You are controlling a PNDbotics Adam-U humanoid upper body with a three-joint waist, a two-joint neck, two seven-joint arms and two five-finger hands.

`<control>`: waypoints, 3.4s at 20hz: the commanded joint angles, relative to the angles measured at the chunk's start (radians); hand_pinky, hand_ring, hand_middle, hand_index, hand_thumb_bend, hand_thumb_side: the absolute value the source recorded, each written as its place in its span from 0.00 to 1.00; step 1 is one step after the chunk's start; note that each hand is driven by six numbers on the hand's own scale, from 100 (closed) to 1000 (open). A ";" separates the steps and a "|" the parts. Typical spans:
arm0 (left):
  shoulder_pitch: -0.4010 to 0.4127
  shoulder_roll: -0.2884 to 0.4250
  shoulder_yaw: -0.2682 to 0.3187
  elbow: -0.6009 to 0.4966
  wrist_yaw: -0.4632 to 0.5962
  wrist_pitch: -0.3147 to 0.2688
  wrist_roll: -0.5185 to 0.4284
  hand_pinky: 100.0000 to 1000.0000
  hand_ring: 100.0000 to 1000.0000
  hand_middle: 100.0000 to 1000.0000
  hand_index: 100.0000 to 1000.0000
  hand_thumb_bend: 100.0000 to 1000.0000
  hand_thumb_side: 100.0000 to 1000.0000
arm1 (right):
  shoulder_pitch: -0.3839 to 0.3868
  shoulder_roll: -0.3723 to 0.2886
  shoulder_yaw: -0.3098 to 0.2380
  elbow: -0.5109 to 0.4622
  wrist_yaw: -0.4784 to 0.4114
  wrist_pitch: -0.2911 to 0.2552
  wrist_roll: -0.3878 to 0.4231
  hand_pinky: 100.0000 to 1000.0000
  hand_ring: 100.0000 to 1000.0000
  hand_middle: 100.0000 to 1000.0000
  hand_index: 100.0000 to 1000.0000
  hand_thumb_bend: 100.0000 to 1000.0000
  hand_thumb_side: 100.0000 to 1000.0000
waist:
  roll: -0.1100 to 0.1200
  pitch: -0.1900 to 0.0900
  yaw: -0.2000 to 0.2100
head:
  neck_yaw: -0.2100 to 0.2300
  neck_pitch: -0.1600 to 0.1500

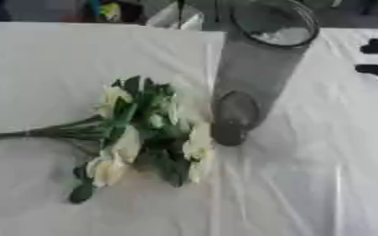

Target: Arrange flowers into the vase.

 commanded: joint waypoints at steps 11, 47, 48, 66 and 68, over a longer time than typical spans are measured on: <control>-0.053 0.100 0.009 -0.018 -0.171 0.041 0.037 0.51 0.72 0.76 0.77 0.00 0.89 | -0.005 -0.017 -0.003 -0.019 0.002 -0.002 0.004 0.67 0.97 0.65 0.77 0.00 1.00 | -0.009 -0.028 -0.002 | 0.020 0.001; -0.314 0.339 -0.170 0.279 -0.479 -0.053 -0.554 0.76 0.86 0.89 1.00 0.29 0.91 | 0.009 -0.023 0.012 -0.019 -0.004 0.002 0.028 0.67 0.97 0.65 0.76 0.00 1.00 | 0.003 -0.049 -0.048 | 0.040 -0.021; -0.318 0.337 -0.174 0.290 -0.484 -0.060 -0.555 0.76 0.85 0.90 1.00 0.36 0.94 | 0.009 -0.023 0.012 -0.019 -0.004 0.002 0.029 0.67 0.97 0.65 0.76 0.00 1.00 | 0.003 -0.049 -0.049 | 0.041 -0.022; -0.368 0.268 -0.229 0.455 -0.594 -0.134 -0.491 0.72 0.80 0.86 1.00 0.34 0.87 | 0.011 -0.014 0.014 -0.019 -0.005 0.006 0.042 0.67 0.98 0.65 0.76 0.00 1.00 | 0.003 -0.044 -0.058 | 0.045 -0.026; -0.373 0.262 -0.238 0.473 -0.609 -0.144 -0.486 0.72 0.79 0.84 1.00 0.35 0.86 | 0.011 -0.014 0.014 -0.019 -0.005 0.006 0.042 0.67 0.98 0.65 0.76 0.00 1.00 | 0.003 -0.043 -0.060 | 0.047 -0.026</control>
